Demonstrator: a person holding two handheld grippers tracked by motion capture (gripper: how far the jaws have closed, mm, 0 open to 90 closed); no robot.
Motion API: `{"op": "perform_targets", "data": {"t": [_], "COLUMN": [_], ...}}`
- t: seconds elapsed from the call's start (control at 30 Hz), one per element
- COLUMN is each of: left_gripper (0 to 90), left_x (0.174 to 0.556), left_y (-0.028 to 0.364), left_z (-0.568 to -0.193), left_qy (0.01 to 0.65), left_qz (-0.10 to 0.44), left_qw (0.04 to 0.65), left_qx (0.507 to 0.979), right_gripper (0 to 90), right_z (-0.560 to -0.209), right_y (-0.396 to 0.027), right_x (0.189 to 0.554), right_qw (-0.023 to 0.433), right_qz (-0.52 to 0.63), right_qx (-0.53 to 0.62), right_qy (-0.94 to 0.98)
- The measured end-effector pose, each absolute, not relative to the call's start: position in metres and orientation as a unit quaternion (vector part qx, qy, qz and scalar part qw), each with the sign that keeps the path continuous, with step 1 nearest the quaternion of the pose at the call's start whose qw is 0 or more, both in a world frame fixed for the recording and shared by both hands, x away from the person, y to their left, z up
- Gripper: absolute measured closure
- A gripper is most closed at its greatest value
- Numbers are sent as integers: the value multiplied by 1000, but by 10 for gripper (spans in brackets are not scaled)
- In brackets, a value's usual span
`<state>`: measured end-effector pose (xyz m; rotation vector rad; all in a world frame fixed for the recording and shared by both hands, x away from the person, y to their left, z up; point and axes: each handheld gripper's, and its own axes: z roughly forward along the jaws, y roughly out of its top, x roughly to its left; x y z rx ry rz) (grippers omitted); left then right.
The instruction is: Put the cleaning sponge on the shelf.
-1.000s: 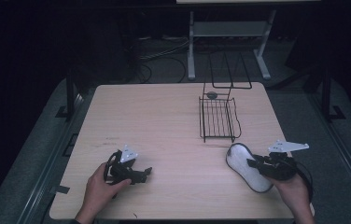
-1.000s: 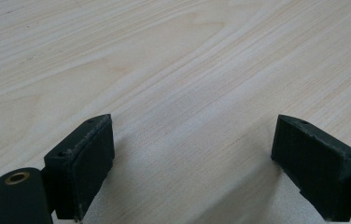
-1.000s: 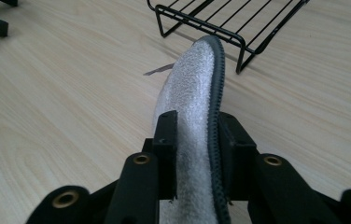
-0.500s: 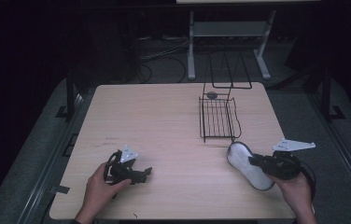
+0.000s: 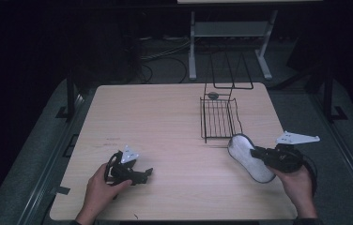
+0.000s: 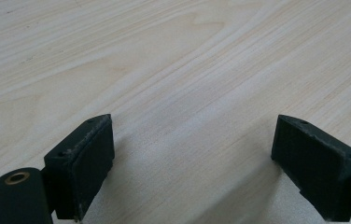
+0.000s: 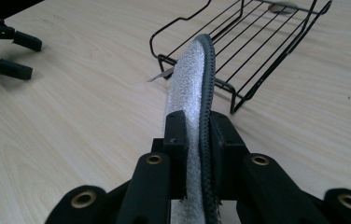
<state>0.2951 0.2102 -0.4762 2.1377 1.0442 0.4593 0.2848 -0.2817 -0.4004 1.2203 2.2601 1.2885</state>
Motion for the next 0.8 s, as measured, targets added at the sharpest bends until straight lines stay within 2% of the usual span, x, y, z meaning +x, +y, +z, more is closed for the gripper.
{"op": "perform_targets", "data": {"t": [0.8], "left_gripper": [124], "left_x": [295], "left_y": [210], "left_z": [-476], "left_qy": [404], "left_qz": [178], "left_qw": [353], "left_qx": [825], "right_gripper": [785], "right_z": [-373], "right_y": [-269], "right_x": [338], "right_qw": [157], "right_qz": [460], "right_qx": [410], "right_qy": [772]}}
